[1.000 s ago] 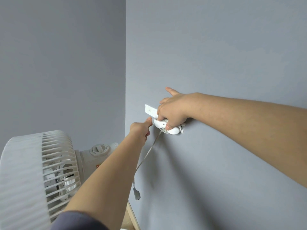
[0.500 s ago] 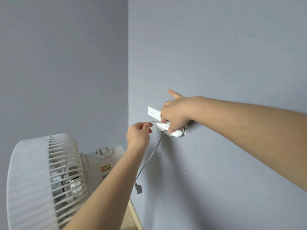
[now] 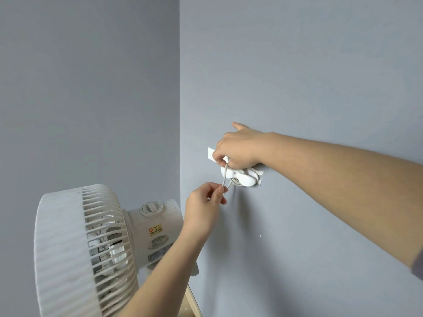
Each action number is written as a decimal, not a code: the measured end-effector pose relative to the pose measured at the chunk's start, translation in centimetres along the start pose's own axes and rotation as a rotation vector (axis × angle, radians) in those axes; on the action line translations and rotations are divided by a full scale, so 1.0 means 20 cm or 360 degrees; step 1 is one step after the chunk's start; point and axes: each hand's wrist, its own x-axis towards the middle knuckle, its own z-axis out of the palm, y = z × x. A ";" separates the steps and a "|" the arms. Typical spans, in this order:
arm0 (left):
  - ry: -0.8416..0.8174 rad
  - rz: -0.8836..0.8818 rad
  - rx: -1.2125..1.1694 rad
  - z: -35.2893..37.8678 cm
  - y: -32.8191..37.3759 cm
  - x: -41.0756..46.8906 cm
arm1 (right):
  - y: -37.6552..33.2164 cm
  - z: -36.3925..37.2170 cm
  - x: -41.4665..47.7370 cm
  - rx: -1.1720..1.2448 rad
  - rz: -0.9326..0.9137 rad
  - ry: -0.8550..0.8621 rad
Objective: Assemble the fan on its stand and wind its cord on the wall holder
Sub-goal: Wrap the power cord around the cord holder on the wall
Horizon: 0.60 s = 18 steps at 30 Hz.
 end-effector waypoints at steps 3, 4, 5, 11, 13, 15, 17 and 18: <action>-0.0029 0.0039 -0.0009 0.02 0.01 -0.02 | 0.03 0.00 -0.03 -0.0202 -0.0016 0.0093; -0.0044 0.0065 0.0005 0.02 0.01 -0.02 | 0.04 0.00 -0.04 -0.0236 -0.0031 0.0112; -0.0063 0.0097 0.0017 0.04 0.02 -0.03 | 0.05 0.01 -0.05 -0.0277 -0.0054 0.0126; -0.0213 0.0361 0.0086 0.13 0.04 -0.08 | 0.10 -0.02 -0.09 -0.0471 -0.0156 0.0077; -0.0245 0.0423 0.0064 0.16 0.06 -0.08 | 0.10 -0.03 -0.11 -0.0379 -0.0136 0.0043; -0.0249 0.0455 0.0062 0.18 0.07 -0.08 | 0.09 -0.03 -0.13 -0.0251 -0.0115 0.0077; -0.0226 0.0452 0.0048 0.21 0.09 -0.08 | 0.09 -0.02 -0.14 -0.0182 -0.0139 0.0079; -0.0221 0.0452 0.0042 0.22 0.10 -0.08 | 0.10 -0.01 -0.14 -0.0177 -0.0151 0.0060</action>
